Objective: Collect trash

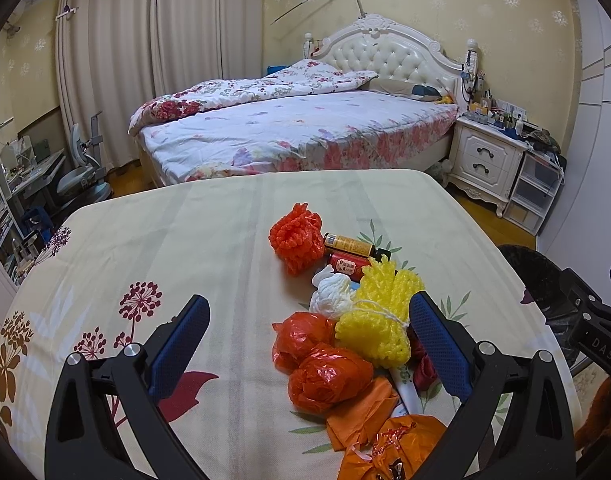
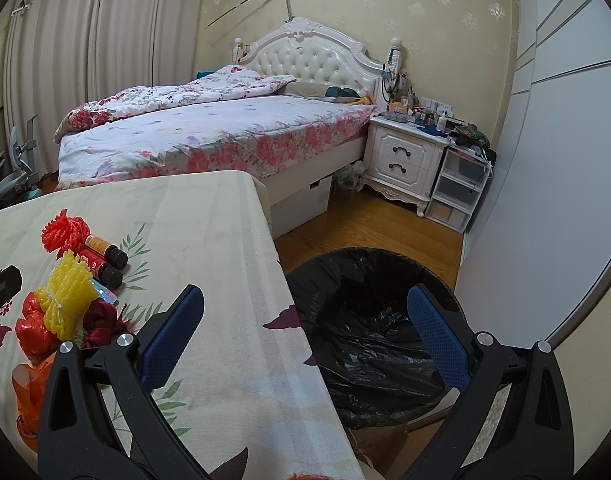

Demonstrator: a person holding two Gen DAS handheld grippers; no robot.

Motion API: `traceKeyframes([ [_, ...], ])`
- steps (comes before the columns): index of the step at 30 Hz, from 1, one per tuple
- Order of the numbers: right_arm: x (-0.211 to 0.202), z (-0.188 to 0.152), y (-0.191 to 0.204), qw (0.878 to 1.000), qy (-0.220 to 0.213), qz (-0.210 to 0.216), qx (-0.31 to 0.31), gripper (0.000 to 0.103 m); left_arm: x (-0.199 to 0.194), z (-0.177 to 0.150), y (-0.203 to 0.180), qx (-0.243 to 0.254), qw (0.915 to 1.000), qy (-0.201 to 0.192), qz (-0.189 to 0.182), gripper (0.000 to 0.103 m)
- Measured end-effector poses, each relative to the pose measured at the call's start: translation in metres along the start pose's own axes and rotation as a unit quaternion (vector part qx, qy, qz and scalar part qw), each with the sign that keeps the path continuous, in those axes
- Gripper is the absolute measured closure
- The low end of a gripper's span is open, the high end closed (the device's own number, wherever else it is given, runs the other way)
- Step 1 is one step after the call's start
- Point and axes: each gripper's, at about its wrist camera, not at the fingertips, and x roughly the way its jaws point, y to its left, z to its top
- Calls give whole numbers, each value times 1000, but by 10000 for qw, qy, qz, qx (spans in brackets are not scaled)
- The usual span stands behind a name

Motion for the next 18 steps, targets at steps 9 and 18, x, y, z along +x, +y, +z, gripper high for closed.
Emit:
traceKeyframes([
  [9,0,-1,0,10000,2,6,-1,4,0,0,0,-8,10000,9,-4,6],
  [18,2,-2,-4,10000,62,32,25,4,3,-4,-5,-8,10000,45,-24,6],
])
